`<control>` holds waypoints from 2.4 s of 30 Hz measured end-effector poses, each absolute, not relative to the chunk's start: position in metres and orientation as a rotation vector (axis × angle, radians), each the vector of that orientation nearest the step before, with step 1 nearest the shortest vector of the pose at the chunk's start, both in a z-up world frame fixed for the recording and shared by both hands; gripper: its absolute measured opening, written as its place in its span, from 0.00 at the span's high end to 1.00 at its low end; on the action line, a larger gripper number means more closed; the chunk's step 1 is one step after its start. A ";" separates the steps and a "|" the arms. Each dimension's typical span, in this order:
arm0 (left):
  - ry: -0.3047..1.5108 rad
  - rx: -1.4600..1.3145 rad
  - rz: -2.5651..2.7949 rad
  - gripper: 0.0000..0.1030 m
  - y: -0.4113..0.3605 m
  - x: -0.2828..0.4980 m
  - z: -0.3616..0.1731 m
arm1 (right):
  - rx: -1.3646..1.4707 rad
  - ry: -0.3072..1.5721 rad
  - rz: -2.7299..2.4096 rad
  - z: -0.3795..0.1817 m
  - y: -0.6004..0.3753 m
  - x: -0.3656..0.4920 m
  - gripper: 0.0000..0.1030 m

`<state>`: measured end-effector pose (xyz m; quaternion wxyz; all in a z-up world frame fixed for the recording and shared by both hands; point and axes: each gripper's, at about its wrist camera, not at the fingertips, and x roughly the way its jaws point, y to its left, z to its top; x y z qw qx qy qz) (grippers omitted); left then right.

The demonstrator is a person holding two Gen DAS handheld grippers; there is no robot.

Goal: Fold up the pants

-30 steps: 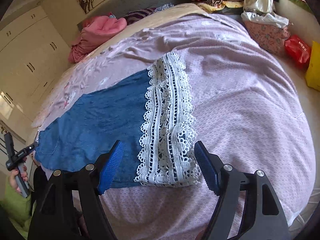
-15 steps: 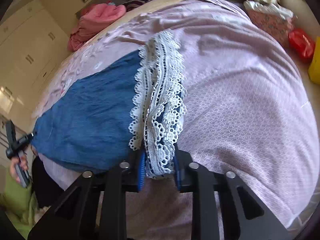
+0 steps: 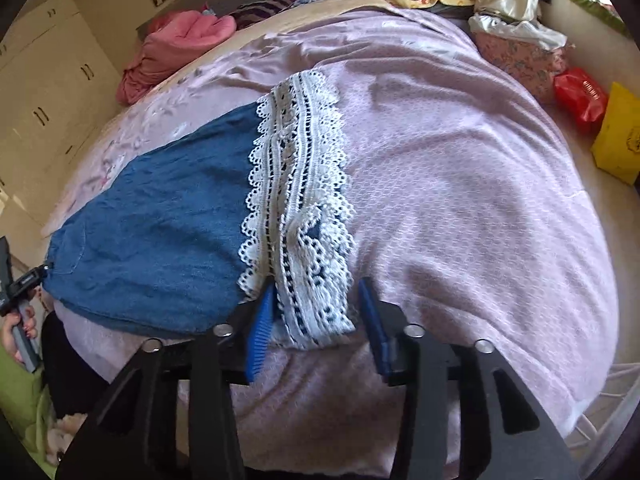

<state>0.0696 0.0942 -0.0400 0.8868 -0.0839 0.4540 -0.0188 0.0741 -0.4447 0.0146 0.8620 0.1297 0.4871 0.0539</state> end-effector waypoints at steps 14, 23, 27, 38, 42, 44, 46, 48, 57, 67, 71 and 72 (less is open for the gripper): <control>0.786 -0.106 -0.055 0.42 0.085 0.031 0.026 | 0.208 0.860 0.106 0.070 -0.422 0.042 0.35; 0.761 -0.012 -0.260 0.26 -0.017 0.055 0.032 | 0.175 0.835 0.206 0.075 -0.364 0.065 0.30; 0.788 0.030 -0.343 0.18 -0.062 0.072 0.021 | 0.180 0.865 0.222 0.066 -0.348 0.074 0.27; 0.912 0.128 -0.427 0.11 -0.119 0.093 -0.043 | 0.167 0.961 0.209 0.033 -0.326 0.087 0.24; 0.983 0.215 -0.383 0.11 -0.125 0.093 -0.072 | 0.180 1.013 0.129 0.017 -0.337 0.085 0.24; 0.965 0.216 -0.387 0.10 -0.124 0.091 -0.077 | 0.226 1.006 0.136 0.012 -0.345 0.081 0.24; 0.969 0.198 -0.391 0.10 -0.122 0.093 -0.078 | 0.249 0.997 0.143 0.010 -0.349 0.079 0.24; 0.975 0.188 -0.396 0.10 -0.121 0.095 -0.078 | 0.265 0.971 0.152 0.014 -0.351 0.076 0.24; 0.893 0.182 -0.504 0.10 -0.140 0.093 -0.020 | 0.353 0.830 0.068 0.045 -0.403 0.039 0.24; 0.875 0.219 -0.666 0.10 -0.228 0.141 0.004 | 0.362 0.802 0.036 0.045 -0.428 0.038 0.24; 0.911 0.242 -0.708 0.10 -0.267 0.165 0.003 | 0.372 0.834 0.063 0.035 -0.432 0.053 0.24; 0.919 0.250 -0.716 0.10 -0.279 0.174 0.002 | 0.376 0.844 0.070 0.031 -0.432 0.057 0.25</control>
